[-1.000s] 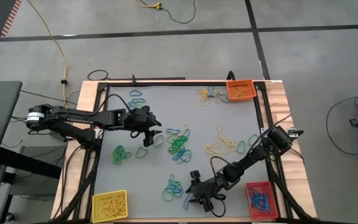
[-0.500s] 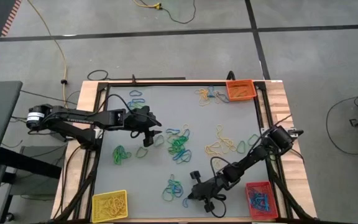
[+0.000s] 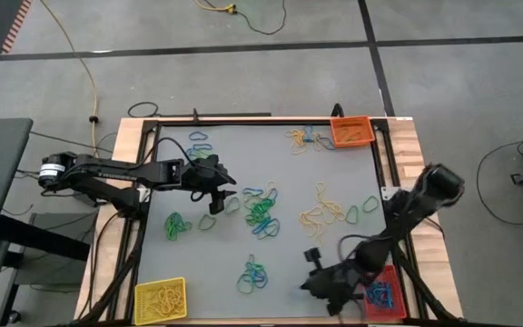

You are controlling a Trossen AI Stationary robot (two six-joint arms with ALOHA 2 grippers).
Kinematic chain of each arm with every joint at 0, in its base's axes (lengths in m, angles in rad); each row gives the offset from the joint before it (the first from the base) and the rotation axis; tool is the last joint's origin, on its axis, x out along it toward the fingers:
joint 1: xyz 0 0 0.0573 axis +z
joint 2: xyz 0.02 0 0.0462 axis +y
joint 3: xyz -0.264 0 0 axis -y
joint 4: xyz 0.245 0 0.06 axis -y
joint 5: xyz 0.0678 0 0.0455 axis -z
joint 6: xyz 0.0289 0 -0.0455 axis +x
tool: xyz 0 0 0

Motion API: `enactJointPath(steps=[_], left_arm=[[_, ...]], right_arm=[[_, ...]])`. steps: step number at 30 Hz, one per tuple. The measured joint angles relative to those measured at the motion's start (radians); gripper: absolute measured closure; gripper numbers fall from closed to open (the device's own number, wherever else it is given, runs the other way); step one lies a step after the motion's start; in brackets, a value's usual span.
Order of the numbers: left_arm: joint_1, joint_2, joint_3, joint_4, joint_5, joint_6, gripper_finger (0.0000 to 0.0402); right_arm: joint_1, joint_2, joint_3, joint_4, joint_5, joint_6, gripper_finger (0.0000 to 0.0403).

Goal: Sort rubber bands into baskets
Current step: Put the blue rubber band into the red bin

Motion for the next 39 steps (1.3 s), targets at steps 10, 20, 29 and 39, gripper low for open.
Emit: enactJointPath(steps=[10, 20, 29, 39], left_arm=[[0.0, 0.0, 0.0, 0.0, 0.0, 0.0, 0.0223], [0.0, 0.0, 0.0, 0.001, 0.0, 0.0, 0.0223], [0.0, 0.0, 0.0, 0.001, 0.0, 0.0, 0.0223], [0.0, 0.0, 0.0, 0.001, 0.0, 0.0, 0.0223]], right_arm=[[0.206, -0.26, 0.0, -0.545, -0.001, 0.52, 0.0384], [0.479, -0.367, 0.0, -0.85, -0.025, 1.111, 0.0384], [0.584, -0.311, 0.0, -0.848, -0.063, 1.328, 0.0384], [0.556, -0.257, -0.002, -0.834, -0.097, 1.339, 0.0371]])
